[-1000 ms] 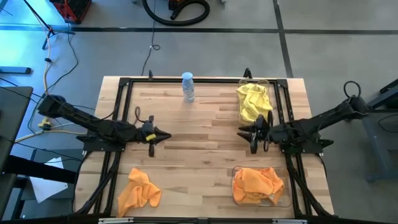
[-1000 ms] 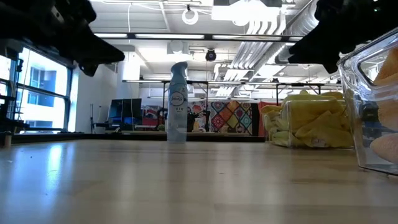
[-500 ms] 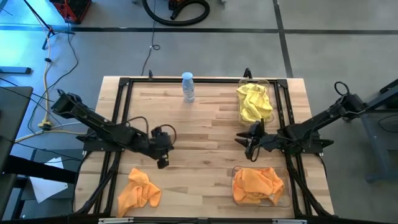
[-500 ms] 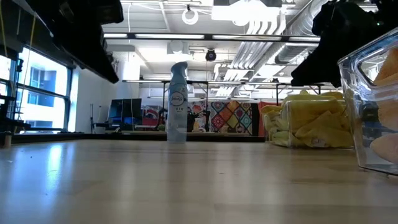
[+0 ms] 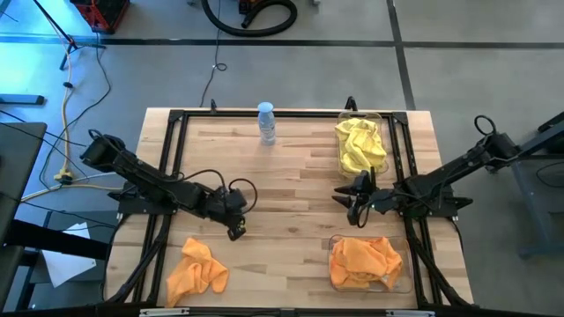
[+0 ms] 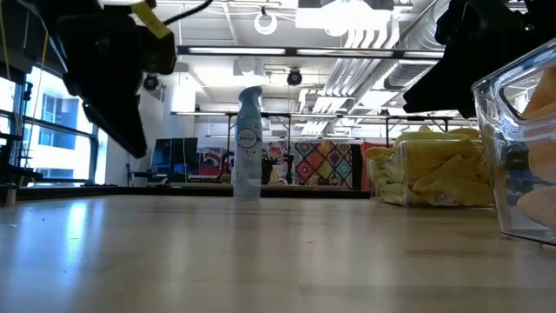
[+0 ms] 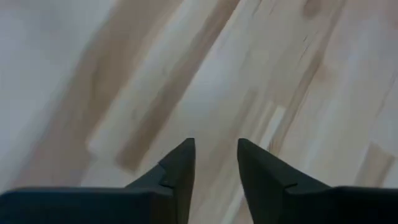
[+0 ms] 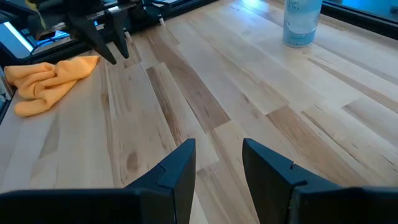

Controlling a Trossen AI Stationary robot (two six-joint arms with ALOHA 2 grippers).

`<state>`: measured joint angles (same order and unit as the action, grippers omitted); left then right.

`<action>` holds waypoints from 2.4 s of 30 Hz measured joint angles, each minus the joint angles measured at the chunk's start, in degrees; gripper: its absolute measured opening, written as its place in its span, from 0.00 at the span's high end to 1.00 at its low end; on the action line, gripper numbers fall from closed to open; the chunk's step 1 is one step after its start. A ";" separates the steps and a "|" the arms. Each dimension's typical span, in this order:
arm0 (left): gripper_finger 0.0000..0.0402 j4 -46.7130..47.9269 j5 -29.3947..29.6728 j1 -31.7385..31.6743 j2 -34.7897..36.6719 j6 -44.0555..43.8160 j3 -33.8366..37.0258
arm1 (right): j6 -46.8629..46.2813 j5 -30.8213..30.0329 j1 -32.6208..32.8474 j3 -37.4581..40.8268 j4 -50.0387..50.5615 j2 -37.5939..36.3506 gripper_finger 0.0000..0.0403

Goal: Sort microfiber towel by color & place in baskets
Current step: Put the orange microfiber cloth into the bottom transparent bin

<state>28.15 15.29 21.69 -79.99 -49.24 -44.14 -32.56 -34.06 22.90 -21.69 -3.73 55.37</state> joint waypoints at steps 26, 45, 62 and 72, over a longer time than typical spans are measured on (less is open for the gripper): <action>0.87 11.11 -14.08 28.97 0.22 -66.19 -0.87 | 0.46 0.04 0.00 0.00 0.07 0.00 0.68; 0.88 7.09 -13.68 32.75 -11.99 -63.24 -1.11 | 0.49 0.02 -0.02 0.00 0.07 -0.02 0.68; 0.85 6.70 -14.01 30.73 -12.26 -59.07 -0.94 | 1.56 -0.02 -0.02 0.00 0.07 -0.02 0.68; 0.99 6.59 -12.77 24.71 -9.72 -45.38 -2.06 | 2.93 -6.34 -0.02 0.00 -1.04 0.04 0.68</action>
<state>34.74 2.53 46.40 -89.72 -94.62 -46.20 -29.62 -40.40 22.87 -21.69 -4.77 55.42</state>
